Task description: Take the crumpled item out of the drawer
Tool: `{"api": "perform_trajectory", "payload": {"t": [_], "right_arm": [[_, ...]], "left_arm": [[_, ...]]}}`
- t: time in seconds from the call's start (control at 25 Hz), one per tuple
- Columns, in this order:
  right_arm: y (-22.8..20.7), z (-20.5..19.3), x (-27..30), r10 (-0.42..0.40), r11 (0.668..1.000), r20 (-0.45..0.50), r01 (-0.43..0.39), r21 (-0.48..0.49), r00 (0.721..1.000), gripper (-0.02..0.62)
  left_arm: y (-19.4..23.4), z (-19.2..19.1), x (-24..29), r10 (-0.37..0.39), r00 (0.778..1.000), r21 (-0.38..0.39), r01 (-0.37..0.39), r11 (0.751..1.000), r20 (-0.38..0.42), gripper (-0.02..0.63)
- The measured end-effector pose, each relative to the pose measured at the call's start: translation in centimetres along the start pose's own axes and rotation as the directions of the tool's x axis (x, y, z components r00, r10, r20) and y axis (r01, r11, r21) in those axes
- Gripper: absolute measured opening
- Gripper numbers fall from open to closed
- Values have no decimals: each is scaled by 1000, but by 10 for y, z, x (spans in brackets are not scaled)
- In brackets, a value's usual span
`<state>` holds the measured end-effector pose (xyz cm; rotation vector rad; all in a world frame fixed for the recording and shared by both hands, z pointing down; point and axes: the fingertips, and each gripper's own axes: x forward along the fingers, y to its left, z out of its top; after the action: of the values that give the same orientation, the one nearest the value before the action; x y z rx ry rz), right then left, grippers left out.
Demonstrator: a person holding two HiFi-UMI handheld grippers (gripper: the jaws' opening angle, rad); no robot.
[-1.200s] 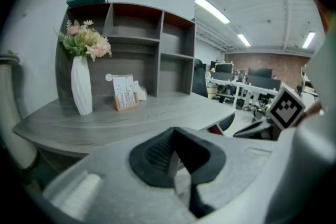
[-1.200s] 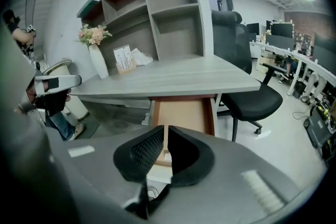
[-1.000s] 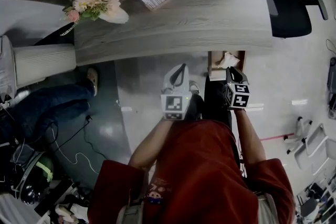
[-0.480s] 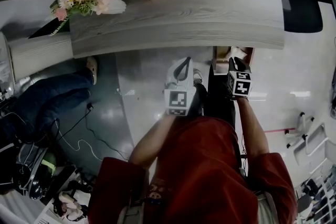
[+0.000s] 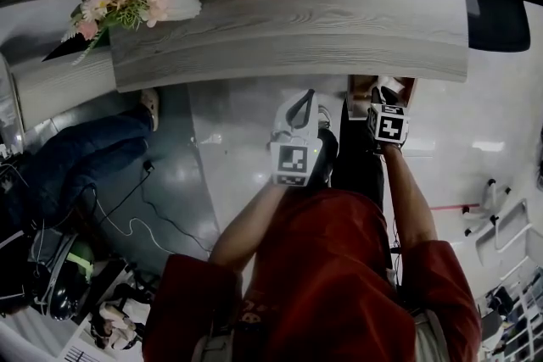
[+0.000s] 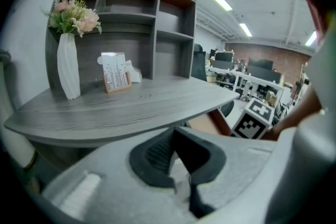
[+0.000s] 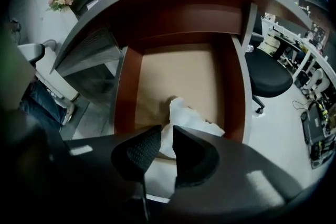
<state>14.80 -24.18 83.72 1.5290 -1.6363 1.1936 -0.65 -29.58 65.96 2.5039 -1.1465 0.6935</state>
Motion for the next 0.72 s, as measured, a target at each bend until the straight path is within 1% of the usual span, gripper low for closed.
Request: {"api": "perform_trajectory", "payload": {"t": [0.24, 0.4, 0.52, 0.72], "right_arm": [[-6, -14, 17, -24, 1000, -85, 24, -3, 996, 54], [-8, -15, 22, -59, 998, -100, 57, -28, 993, 54], [-8, -15, 23, -62, 997, -114, 58, -42, 992, 51], [-11, -17, 20, -82, 996, -128, 76, -55, 988, 23]], "left_arm": [[-1, -2, 3, 3, 1000, 4, -3, 1000, -7, -3], [2, -2, 4, 5, 1000, 8, -5, 1000, -15, -3], [3, -1, 4, 8, 1000, 8, -8, 1000, -14, -3], [2, -1, 2, 6, 1000, 6, -6, 1000, -12, -3]]}}
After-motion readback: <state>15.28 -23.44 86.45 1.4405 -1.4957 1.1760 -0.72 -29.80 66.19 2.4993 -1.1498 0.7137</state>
